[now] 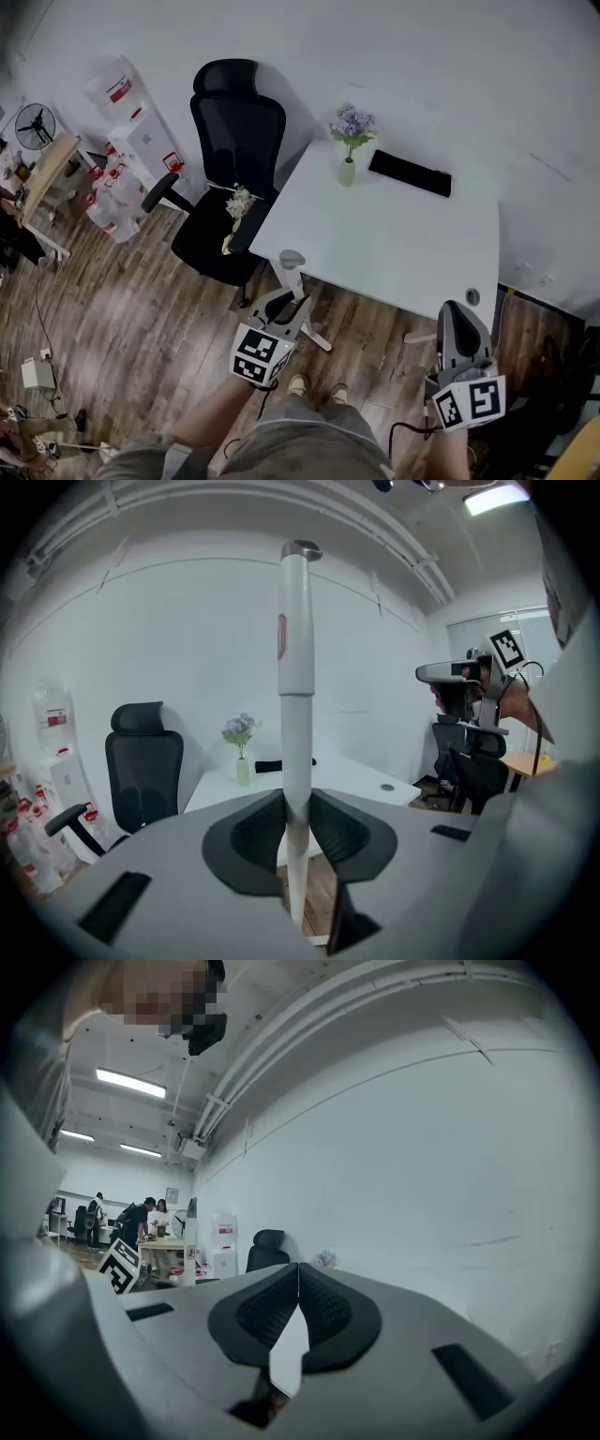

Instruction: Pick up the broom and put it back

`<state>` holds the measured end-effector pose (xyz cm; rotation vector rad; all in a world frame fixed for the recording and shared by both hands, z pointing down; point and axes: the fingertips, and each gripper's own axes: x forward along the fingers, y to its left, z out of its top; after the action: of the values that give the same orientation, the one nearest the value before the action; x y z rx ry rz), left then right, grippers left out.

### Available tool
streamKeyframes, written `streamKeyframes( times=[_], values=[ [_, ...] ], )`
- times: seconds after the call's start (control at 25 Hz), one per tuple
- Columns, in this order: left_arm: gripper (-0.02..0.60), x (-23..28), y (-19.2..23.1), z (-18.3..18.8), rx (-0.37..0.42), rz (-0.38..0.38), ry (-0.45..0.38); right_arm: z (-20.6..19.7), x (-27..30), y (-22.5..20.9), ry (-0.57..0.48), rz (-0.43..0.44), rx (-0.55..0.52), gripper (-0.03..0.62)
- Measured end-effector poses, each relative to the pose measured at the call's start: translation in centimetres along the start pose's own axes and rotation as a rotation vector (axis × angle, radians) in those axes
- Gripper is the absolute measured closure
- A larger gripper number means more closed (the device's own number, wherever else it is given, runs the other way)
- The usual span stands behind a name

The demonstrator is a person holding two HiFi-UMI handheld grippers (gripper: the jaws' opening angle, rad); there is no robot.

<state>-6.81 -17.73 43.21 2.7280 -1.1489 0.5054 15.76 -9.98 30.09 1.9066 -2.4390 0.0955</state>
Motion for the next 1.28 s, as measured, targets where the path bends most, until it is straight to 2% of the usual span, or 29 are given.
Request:
streamKeyframes(
  times=[0.2, 0.36, 0.6, 0.88, 1.28],
  values=[
    [0.489, -2.6, -1.7, 5.8, 0.012, -0.049, -0.058, 3.4, -2.3, -0.8, -0.031, -0.018, 0.023, 0.563],
    [0.489, -4.9, -2.7, 9.3, 0.03, -0.088, -0.089, 5.0, -4.0, -1.2, -0.042, -0.048, 0.0, 0.563],
    [0.489, -7.0, -2.8, 12.8, 0.016, -0.081, -0.124, 6.9, -5.9, -1.5, -0.042, -0.075, -0.036, 0.563],
    [0.489, -5.0, -4.9, 12.2, 0.017, -0.118, -0.079, 5.9, -6.4, -2.8, -0.014, -0.097, -0.018, 0.563],
    [0.489, -0.3, -10.9, 8.2, 0.026, -0.22, 0.019, 1.9, -7.7, -5.1, 0.068, -0.152, 0.047, 0.563]
  ],
)
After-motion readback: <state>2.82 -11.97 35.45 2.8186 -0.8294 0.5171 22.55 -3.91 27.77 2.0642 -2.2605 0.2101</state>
